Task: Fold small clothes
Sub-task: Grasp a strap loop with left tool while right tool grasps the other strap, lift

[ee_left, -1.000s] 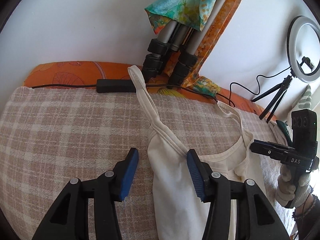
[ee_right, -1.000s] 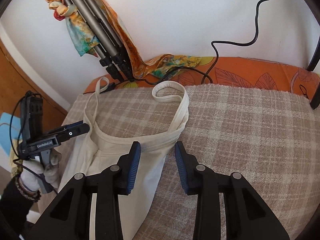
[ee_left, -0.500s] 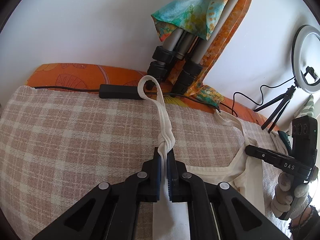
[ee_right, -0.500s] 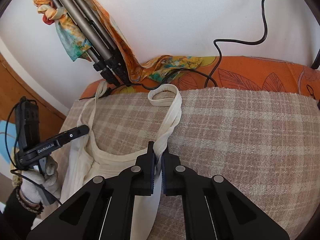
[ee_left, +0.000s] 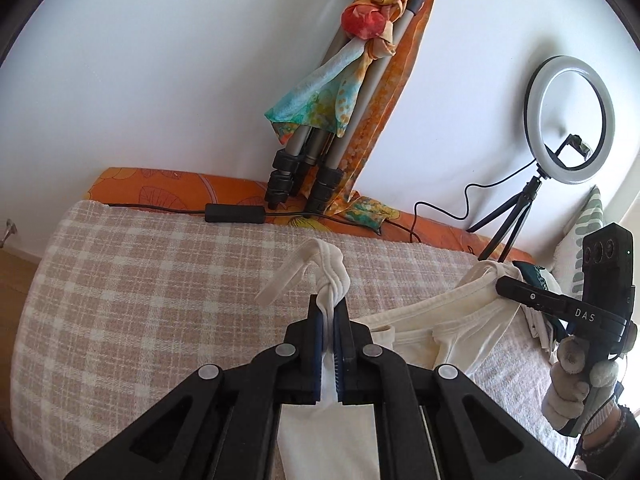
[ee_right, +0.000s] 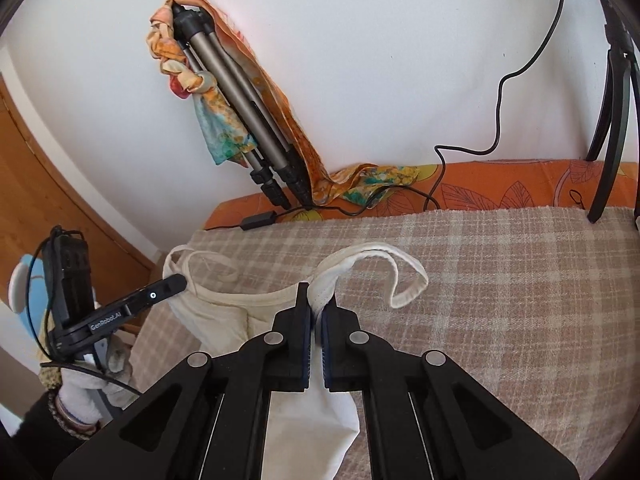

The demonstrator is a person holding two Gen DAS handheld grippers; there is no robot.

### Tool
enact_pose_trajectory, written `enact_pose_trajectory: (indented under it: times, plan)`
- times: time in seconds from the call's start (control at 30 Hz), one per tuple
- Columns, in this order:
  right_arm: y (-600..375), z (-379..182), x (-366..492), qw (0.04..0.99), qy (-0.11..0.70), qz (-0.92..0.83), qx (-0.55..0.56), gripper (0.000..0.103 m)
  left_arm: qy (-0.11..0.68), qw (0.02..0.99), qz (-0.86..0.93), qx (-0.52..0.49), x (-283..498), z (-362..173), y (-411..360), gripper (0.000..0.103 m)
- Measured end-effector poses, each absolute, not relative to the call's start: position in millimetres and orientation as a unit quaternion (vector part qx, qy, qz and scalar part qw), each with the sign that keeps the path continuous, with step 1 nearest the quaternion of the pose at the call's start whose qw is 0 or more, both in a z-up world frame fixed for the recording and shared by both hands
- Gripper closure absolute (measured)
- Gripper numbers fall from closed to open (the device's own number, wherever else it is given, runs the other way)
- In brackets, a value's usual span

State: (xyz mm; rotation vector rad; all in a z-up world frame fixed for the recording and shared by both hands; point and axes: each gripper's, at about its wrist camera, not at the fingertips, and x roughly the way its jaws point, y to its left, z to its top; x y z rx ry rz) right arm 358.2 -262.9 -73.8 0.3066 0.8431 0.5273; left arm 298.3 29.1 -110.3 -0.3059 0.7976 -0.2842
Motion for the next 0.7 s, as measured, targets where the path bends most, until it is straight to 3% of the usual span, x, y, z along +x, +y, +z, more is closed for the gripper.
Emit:
enact_pose_trajectory:
  times: [0.37,0.7]
  plan:
    - [-263.6,-43.5,263.1,0.872,0.387,0.256,0.157,0.1,0.373,0.904,-0.131,-0.16,211.4,-80.8,29.6,0.102]
    - [-259.7,-59.4,174.9,0.868,0.403,0.253,0.143,0.1,0.403,0.894,-0.111,-0.161,133.4,-100.1,22.5,0.102]
